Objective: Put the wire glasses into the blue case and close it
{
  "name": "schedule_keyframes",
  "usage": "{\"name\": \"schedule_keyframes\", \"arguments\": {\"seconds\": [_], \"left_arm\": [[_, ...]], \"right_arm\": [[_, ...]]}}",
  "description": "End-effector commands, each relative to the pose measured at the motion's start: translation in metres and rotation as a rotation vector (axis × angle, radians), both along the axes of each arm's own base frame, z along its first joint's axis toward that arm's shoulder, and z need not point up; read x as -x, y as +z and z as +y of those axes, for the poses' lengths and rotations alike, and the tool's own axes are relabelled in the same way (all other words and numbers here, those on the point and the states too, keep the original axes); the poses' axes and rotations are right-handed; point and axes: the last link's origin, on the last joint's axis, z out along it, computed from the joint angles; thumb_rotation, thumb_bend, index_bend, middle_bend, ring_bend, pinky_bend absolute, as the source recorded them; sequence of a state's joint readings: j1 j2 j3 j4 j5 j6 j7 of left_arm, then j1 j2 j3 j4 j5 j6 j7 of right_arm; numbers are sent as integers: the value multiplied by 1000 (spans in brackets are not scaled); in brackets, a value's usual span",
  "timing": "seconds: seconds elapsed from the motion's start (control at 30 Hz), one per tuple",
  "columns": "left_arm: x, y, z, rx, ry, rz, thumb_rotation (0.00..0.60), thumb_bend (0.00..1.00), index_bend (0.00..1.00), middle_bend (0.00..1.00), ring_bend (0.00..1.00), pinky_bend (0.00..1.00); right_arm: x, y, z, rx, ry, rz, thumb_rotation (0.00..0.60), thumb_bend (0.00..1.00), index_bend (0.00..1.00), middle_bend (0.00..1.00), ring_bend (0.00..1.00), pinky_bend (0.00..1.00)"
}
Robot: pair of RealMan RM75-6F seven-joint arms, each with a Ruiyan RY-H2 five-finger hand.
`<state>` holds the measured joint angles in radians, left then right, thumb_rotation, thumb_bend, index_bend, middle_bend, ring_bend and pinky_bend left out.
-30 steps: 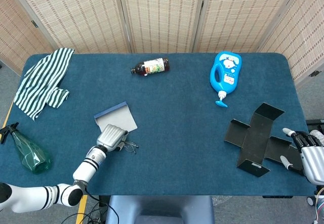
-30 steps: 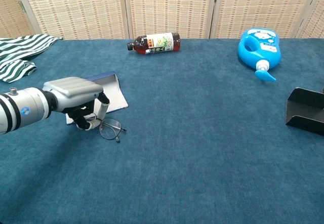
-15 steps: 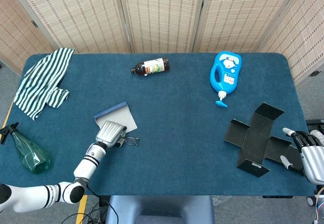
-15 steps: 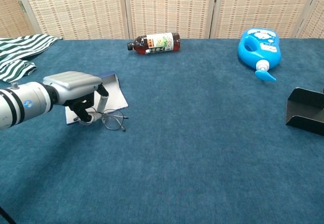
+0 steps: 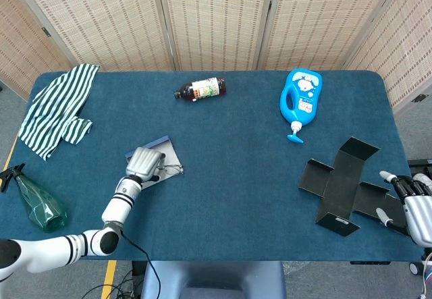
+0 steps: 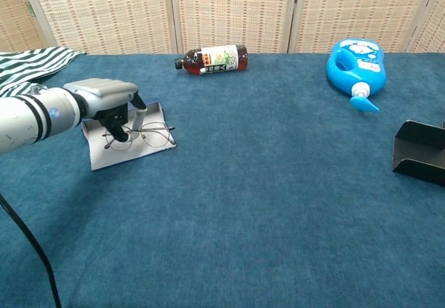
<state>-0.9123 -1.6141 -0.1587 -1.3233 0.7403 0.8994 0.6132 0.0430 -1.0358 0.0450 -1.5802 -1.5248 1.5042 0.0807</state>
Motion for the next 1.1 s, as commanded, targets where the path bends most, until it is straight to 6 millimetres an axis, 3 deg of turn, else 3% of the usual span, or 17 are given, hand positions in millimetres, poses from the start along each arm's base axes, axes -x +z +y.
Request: {"name": "schedule_keyframes", "arguments": {"seconds": [0.03,0.2,0.43,0.8,0.97,1.1], "left_arm": [[2,0,7,-14,12,18,600,453,627,1000,1000,1000],[6,3,15,-36,47,19,600,453,611,1000,1000,1000],[9,4,11,-39,41,25,600,453,455,1000,1000,1000],[5,14,1,-63,-22,-30,600,433,293,1000,1000,1000],[-1,7,-5,-37,-56,-19,600,362,159,1000,1000,1000],[-5,-3,-2,-30,-67,18,600,355,117,1000,1000,1000]], "right_arm": [[0,0,0,1,-1,0,600,264,172,292,231,231],[0,0,1,-1,-2,2,600,264,171,292,231,231],[0,0,1,-3,-2,2,600,264,171,292,231,231],[-1,0,1,-6,0,0,600,264,171,292,232,231],[-1,-2,0,-11,2,0,600,264,172,292,232,231],[0,-1,0,-7,0,0,600,264,171,292,232,231]]}}
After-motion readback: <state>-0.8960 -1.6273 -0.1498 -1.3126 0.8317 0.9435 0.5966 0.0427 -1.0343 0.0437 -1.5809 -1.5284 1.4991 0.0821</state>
